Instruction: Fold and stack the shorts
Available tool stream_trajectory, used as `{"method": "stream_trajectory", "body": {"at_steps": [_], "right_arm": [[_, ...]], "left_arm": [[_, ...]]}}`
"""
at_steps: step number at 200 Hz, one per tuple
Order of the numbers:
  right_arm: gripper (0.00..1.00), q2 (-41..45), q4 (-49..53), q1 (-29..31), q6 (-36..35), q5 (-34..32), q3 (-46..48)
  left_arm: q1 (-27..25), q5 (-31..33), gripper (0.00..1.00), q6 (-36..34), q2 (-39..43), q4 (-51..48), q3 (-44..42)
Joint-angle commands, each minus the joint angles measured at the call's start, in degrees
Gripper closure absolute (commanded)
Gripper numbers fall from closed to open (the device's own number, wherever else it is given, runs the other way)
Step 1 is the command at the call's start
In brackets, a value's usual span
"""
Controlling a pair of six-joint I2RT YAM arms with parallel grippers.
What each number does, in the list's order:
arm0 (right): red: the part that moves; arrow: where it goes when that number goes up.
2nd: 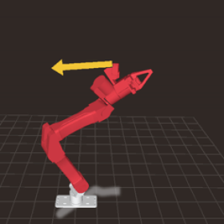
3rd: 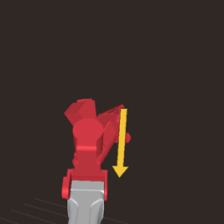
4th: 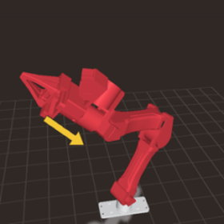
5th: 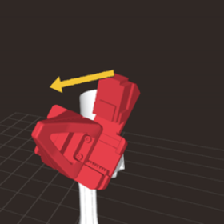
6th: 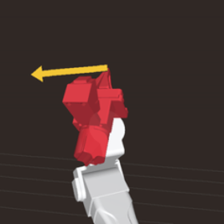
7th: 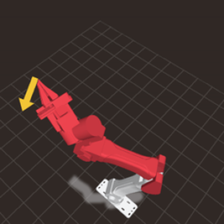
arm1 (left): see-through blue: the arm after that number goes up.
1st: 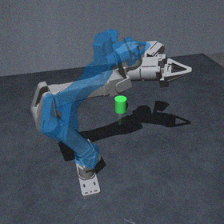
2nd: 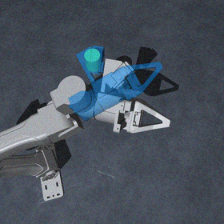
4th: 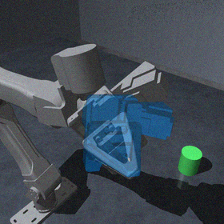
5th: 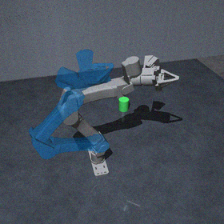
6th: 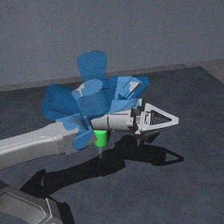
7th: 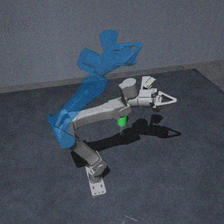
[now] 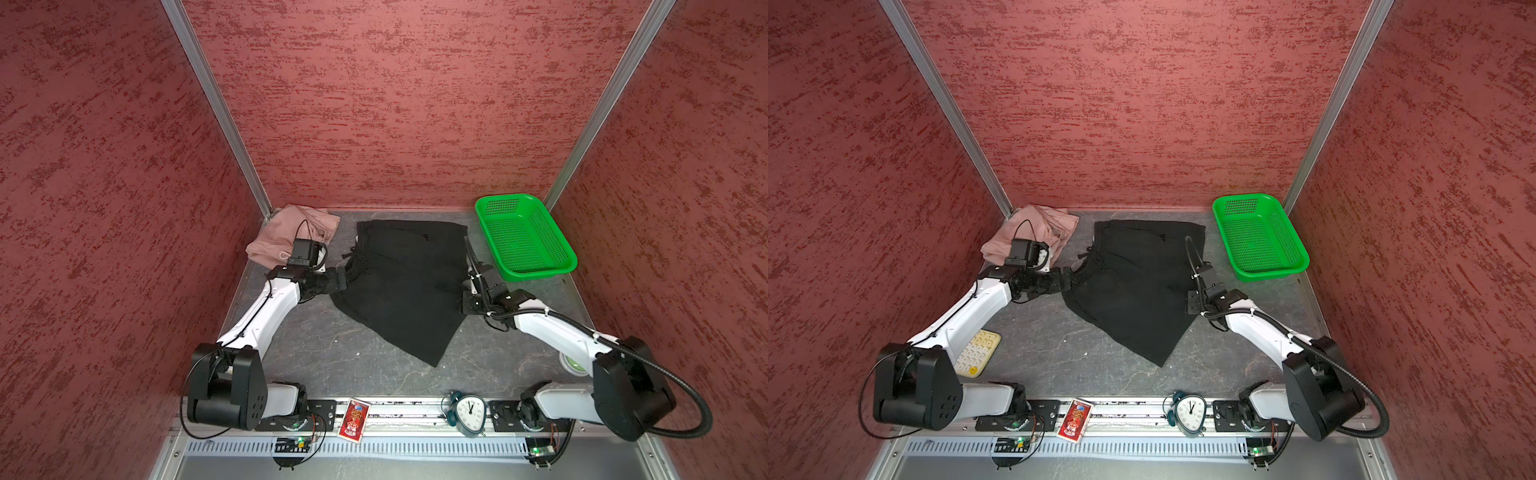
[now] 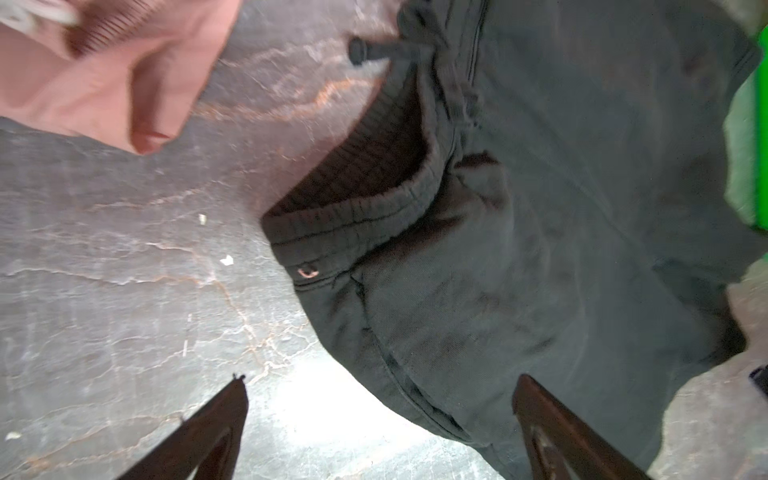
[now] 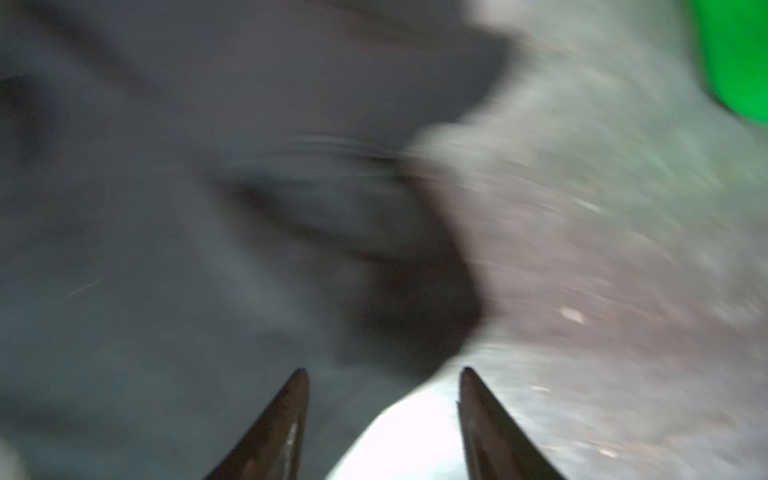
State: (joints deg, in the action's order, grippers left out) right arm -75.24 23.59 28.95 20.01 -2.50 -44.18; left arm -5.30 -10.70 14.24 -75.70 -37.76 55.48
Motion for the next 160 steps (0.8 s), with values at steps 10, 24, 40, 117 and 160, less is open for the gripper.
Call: {"method": "stream_trajectory", "body": {"at_steps": [10, 24, 40, 117, 160], "right_arm": [[0.36, 2.4, 1.9, 11.2, -10.8, 7.5, -4.1], [0.35, 0.9, 3.1, 17.7, -11.7, 6.7, -4.6], [0.32, -2.5, 5.6, 25.0, -11.5, 3.4, -5.4], [0.25, -11.3, 12.6, 35.3, -0.1, -4.6, -6.7], [0.25, -16.7, 16.8, 37.8, 4.8, -10.2, -8.4]], "left_arm": [[2.8, -2.5, 0.01, -0.4, 4.8, -0.3, 1.7], [4.1, -3.3, 0.01, 0.3, 5.3, 0.5, 0.1], [5.4, -5.0, 0.01, 1.7, 5.2, 2.3, -2.2], [8.1, -8.3, 0.01, 7.9, 4.0, 12.9, -11.2], [9.4, -10.4, 0.01, 10.1, -0.2, 18.3, -13.8]]}}
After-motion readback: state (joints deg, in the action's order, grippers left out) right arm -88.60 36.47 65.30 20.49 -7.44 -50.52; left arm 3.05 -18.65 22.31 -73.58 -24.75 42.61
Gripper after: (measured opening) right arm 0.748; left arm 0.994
